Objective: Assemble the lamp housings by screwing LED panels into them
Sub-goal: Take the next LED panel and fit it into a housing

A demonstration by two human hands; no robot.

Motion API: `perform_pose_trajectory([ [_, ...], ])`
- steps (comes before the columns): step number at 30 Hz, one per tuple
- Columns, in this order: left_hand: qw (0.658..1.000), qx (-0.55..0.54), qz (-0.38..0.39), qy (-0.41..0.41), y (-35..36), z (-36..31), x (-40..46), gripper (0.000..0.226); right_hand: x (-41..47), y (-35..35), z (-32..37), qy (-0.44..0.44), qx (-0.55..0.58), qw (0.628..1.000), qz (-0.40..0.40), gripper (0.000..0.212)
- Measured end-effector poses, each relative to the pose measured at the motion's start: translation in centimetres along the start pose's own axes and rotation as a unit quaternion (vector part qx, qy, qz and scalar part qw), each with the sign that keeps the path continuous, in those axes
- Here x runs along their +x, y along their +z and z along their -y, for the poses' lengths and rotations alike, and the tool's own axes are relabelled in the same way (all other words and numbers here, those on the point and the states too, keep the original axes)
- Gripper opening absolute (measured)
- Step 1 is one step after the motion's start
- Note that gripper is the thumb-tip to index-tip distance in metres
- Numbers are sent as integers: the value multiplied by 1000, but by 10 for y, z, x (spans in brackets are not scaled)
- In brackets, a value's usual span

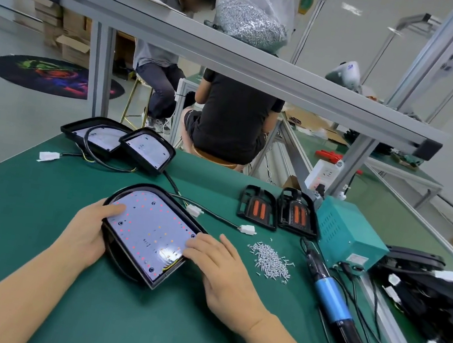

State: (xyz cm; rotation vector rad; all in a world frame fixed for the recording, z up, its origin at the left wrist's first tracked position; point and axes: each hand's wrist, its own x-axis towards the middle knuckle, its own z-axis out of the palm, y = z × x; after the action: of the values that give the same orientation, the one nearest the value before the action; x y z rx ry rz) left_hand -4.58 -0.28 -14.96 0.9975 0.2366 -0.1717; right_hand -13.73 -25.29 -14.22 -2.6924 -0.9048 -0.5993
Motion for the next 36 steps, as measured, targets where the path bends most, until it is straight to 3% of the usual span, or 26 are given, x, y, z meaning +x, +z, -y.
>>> perform_pose_trajectory([
  [4,999,-37,26,25,-6,2,-1,25,0,-7,-9,23,11,998,-57,50],
  [7,997,-69,-1,32,-7,2,0,44,5,-14,-32,115,6,988,-99,45],
  [11,996,-77,-19,36,-5,2,-3,46,15,-22,-78,316,-56,947,-7,43],
  [16,995,-86,-18,42,-4,1,-6,41,25,-27,-118,472,-4,879,64,51],
  [25,995,-90,7,49,-7,4,-2,31,66,-15,-122,509,3,850,132,50],
  [29,994,-99,14,49,-7,4,-1,31,74,-8,-124,538,-55,824,170,56],
  [36,993,-98,32,53,-8,5,2,30,90,-7,-130,604,-72,785,119,59],
])
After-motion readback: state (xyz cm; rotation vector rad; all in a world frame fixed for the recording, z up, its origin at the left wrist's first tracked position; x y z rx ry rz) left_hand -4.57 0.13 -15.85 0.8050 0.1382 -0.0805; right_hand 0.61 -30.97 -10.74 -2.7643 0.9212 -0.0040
